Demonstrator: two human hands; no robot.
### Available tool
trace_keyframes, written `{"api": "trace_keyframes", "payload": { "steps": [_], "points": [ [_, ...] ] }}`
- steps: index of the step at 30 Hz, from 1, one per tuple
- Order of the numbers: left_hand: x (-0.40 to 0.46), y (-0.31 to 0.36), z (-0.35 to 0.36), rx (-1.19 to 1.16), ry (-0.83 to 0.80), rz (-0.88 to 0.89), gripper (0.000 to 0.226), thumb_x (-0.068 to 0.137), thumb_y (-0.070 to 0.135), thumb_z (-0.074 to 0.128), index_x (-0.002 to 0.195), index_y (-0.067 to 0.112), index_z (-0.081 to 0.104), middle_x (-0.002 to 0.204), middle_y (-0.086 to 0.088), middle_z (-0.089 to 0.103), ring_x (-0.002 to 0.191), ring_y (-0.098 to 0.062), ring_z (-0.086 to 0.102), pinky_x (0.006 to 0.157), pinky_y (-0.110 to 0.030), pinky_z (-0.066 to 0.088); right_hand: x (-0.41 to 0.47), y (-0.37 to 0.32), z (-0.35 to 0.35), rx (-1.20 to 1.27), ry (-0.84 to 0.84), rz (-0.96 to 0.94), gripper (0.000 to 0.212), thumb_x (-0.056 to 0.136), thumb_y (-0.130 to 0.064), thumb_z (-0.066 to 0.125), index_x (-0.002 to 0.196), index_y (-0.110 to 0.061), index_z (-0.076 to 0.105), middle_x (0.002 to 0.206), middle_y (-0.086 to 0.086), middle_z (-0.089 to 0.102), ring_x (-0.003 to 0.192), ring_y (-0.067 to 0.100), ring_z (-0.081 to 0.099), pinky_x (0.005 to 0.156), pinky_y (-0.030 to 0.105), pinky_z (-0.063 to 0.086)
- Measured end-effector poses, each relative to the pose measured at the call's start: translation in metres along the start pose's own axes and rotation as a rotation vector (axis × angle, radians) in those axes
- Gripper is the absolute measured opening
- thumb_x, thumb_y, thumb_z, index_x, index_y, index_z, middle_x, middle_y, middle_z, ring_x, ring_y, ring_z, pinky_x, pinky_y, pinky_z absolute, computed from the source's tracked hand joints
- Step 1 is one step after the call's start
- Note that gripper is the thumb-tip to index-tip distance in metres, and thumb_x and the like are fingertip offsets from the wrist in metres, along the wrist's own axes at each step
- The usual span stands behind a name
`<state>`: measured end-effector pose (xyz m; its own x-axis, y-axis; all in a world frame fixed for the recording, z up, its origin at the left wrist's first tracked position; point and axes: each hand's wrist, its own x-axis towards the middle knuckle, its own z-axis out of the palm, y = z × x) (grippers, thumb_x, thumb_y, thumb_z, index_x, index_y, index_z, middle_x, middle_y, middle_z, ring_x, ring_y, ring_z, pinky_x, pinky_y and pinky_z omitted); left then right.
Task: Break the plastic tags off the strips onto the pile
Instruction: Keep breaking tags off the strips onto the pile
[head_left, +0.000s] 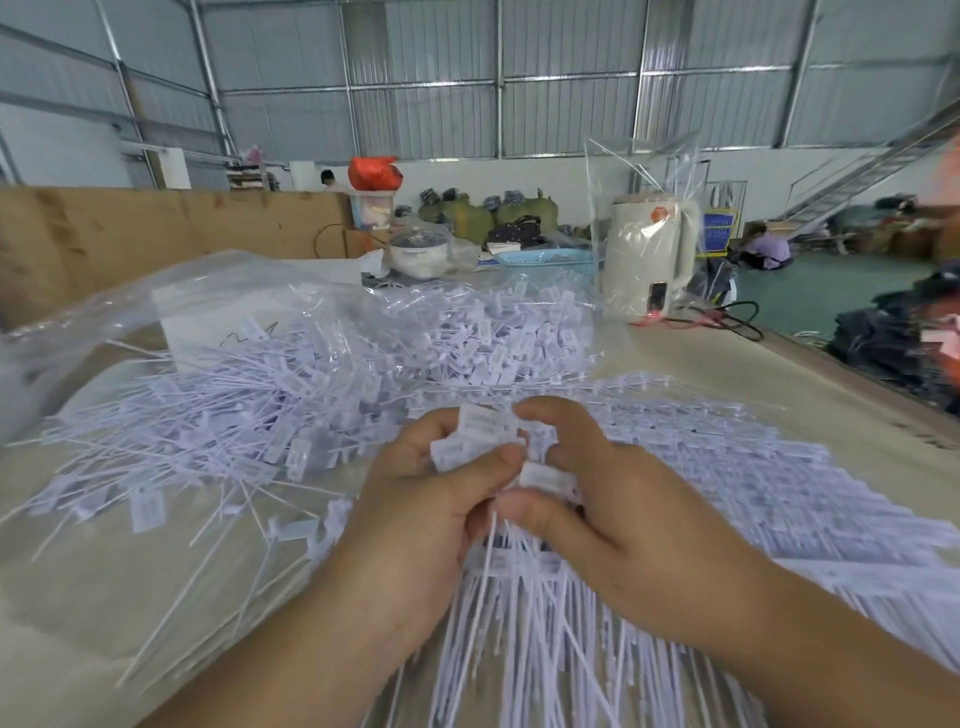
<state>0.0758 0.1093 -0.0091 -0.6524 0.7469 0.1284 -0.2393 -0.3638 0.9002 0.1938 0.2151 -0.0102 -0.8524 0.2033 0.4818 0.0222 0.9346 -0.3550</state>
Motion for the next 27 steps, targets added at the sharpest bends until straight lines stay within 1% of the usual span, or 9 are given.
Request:
{"api": "trace_keyframes", "payload": {
  "steps": [3,7,9,11,12,14,16,22,27],
  "points": [
    [0.000,0.002,-0.002,0.021,-0.046,-0.019,0.038,0.049,0.009,0.080,0.086,0.013,0.076,0.091,-0.017,0.074,0.077,-0.025,0.071,0.067,-0.031,0.057,0.001,0.000,0.003,-0.050,-0.065,0.007,0.068,0.083,-0.074,0.023,0.139,-0.052,-0.009,0.099,-0.012,0.063,0.078,0.006,0.062,0.070,0.033,0.052],
    [-0.001,0.005,-0.004,0.097,-0.109,-0.041,0.043,0.044,0.001,0.082,0.085,0.014,0.074,0.089,-0.020,0.074,0.072,-0.026,0.072,0.054,-0.026,0.056,-0.001,-0.003,0.008,-0.021,-0.079,0.016,0.073,0.078,-0.078,0.020,0.136,-0.056,-0.017,0.095,-0.014,0.062,0.079,0.004,0.061,0.071,0.029,0.052],
    [0.000,0.006,-0.005,0.108,-0.101,-0.021,0.038,0.047,-0.004,0.078,0.080,0.015,0.075,0.087,-0.020,0.074,0.071,-0.027,0.073,0.053,-0.025,0.055,0.000,-0.002,0.007,0.020,-0.075,0.028,0.077,0.078,-0.079,0.022,0.141,-0.051,-0.012,0.107,-0.013,0.063,0.090,0.004,0.062,0.076,0.031,0.053],
    [0.002,0.008,-0.006,0.103,-0.063,0.012,0.037,0.048,-0.004,0.077,0.081,0.013,0.074,0.085,-0.018,0.074,0.071,-0.026,0.073,0.054,-0.025,0.056,0.001,0.001,0.002,0.023,-0.078,0.019,0.071,0.082,-0.076,0.025,0.142,-0.039,0.017,0.096,-0.016,0.063,0.081,0.000,0.060,0.070,0.031,0.052],
    [0.003,0.009,-0.008,0.089,-0.037,0.027,0.040,0.047,-0.004,0.077,0.084,0.011,0.073,0.085,-0.018,0.074,0.071,-0.026,0.073,0.055,-0.026,0.057,0.001,0.003,-0.001,0.010,-0.085,0.010,0.055,0.085,-0.073,0.028,0.128,-0.040,0.037,0.082,-0.017,0.059,0.070,-0.002,0.057,0.062,0.030,0.049],
    [0.005,0.011,-0.012,0.069,0.008,0.045,0.047,0.045,-0.002,0.077,0.091,0.006,0.069,0.082,-0.017,0.073,0.069,-0.025,0.072,0.056,-0.027,0.057,0.000,0.006,-0.009,-0.001,-0.098,0.037,0.022,0.091,-0.064,0.036,0.086,-0.046,0.048,0.060,-0.014,0.049,0.054,0.002,0.048,0.051,0.026,0.037],
    [0.005,0.011,-0.013,0.054,0.024,0.045,0.050,0.046,-0.004,0.075,0.095,0.004,0.067,0.082,-0.016,0.073,0.069,-0.025,0.071,0.056,-0.027,0.058,-0.001,0.007,-0.012,0.029,-0.114,0.075,0.030,0.094,-0.054,0.044,0.068,-0.041,0.044,0.057,-0.015,0.050,0.047,0.007,0.044,0.047,0.024,0.030],
    [0.004,0.011,-0.004,-0.032,0.043,0.075,0.056,0.052,-0.005,0.071,0.108,0.001,0.063,0.088,-0.015,0.070,0.073,-0.022,0.069,0.061,-0.026,0.058,-0.001,0.001,-0.002,0.037,0.115,0.119,0.040,0.095,-0.046,0.048,0.063,-0.025,0.035,0.049,-0.004,0.036,0.045,0.014,0.037,0.048,0.033,0.030],
    [0.004,0.011,-0.009,-0.097,0.067,0.004,0.058,0.059,-0.008,0.068,0.116,-0.004,0.060,0.091,-0.016,0.073,0.072,-0.022,0.072,0.059,-0.027,0.060,0.005,-0.007,-0.003,0.324,0.448,0.206,0.041,0.095,-0.040,0.050,0.060,-0.023,0.037,0.043,-0.011,0.041,0.037,0.006,0.034,0.037,0.016,0.025]
  ]
}}
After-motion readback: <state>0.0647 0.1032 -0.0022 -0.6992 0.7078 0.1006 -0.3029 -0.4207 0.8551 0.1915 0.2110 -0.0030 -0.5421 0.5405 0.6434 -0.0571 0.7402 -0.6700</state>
